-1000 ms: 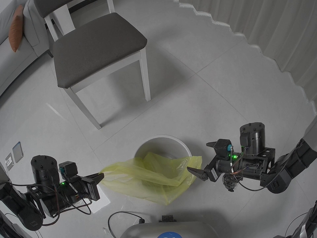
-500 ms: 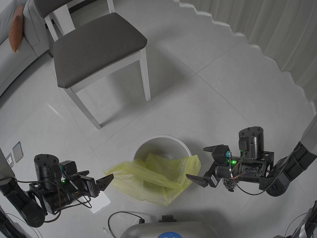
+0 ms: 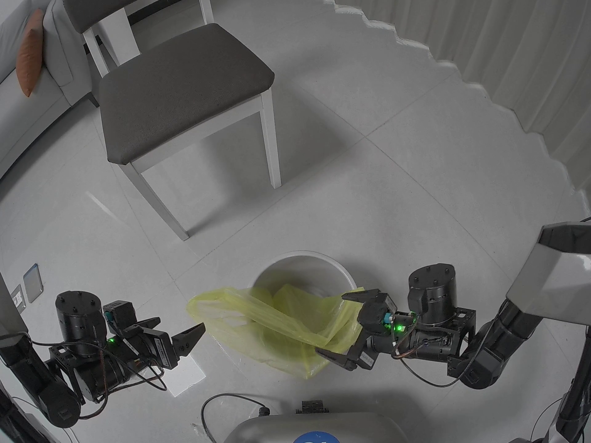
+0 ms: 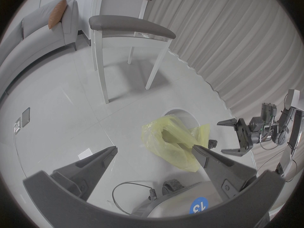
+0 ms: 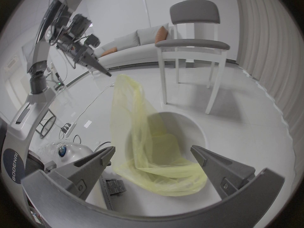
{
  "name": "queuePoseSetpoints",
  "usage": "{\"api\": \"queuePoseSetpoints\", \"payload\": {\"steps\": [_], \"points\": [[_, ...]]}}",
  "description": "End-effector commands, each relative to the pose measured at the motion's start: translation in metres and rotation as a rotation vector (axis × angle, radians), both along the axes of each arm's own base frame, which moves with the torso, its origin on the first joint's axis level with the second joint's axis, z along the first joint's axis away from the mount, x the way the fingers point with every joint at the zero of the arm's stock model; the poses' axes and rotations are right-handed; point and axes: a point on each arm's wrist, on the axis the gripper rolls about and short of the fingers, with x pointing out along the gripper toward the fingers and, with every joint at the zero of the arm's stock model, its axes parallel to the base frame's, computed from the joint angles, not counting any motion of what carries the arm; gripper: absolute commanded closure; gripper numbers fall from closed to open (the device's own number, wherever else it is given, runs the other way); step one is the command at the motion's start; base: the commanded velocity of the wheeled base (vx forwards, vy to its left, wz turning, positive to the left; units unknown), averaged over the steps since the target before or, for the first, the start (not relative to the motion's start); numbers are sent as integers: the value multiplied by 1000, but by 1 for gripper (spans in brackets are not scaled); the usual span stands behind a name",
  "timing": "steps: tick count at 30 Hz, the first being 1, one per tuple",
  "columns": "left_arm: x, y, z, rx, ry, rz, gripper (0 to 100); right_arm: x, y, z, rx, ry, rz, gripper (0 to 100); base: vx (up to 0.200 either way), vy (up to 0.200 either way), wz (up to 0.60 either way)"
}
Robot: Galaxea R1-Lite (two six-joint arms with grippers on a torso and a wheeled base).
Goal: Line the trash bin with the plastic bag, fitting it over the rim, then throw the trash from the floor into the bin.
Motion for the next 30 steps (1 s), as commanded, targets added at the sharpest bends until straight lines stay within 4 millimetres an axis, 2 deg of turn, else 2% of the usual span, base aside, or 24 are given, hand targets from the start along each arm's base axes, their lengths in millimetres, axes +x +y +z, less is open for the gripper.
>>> {"api": "queuePoseSetpoints", "payload": {"steps": [1, 7, 19, 30], "points": [[-2, 0, -1, 3, 6, -5, 0, -2, 8, -13, -27, 19, 28, 0, 0, 0, 0], [-9, 0, -4, 6, 19, -15, 0, 4, 16, -18, -51, -1, 49, 0, 0, 0, 0], [-10, -1, 3, -14, -33, -16, 0, 37, 42, -34, -87, 1, 61, 0, 0, 0, 0], [-10, -1, 4, -19, -43, -16, 0, 55, 50, -46, -107, 9, 54, 0, 0, 0, 0]]}}
